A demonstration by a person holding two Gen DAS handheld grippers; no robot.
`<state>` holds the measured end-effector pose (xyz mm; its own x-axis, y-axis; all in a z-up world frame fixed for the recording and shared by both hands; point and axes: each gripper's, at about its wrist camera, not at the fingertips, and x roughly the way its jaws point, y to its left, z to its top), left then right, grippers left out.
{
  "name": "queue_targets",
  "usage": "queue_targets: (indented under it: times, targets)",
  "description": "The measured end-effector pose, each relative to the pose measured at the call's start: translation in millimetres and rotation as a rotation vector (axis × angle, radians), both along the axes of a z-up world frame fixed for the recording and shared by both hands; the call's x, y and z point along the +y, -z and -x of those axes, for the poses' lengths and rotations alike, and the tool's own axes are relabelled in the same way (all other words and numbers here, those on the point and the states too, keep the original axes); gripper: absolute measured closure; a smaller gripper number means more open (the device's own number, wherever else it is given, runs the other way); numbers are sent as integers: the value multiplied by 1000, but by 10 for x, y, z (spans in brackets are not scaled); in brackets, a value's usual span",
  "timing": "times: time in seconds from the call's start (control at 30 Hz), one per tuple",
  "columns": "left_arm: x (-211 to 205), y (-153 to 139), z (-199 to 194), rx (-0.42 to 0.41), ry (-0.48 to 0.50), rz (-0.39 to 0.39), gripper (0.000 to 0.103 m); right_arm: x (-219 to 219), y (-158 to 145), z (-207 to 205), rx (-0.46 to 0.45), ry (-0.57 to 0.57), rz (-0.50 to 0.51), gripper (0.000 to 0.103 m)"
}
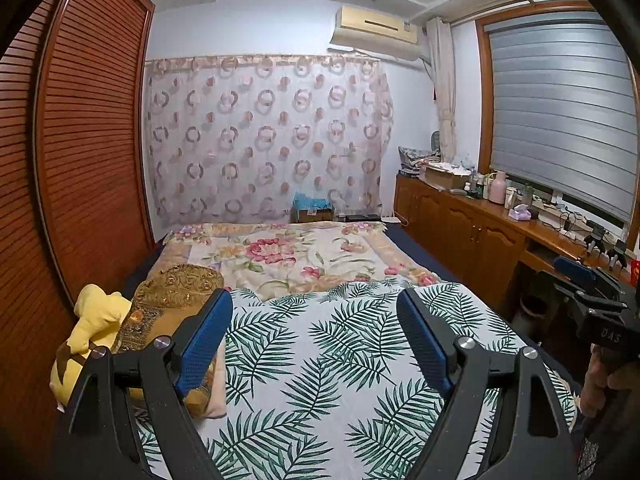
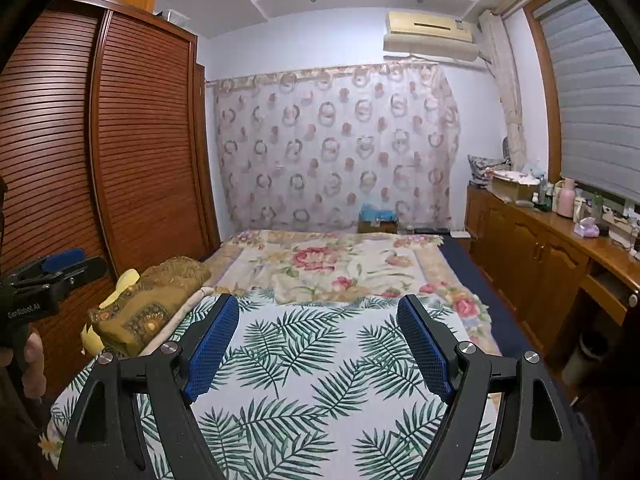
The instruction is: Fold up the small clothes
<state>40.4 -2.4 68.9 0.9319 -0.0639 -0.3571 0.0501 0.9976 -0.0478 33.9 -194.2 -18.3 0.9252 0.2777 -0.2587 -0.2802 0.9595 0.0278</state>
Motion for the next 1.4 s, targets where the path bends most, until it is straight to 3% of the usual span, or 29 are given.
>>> queue_targets:
  times: [0.23, 1.4]
  targets:
    - [0, -2, 26, 1, 0, -4, 18, -1, 96, -11, -1, -2, -4, 20]
    - [-21, 5, 33, 0, 0, -3, 18, -193, 32, -92, 2, -11, -11, 20]
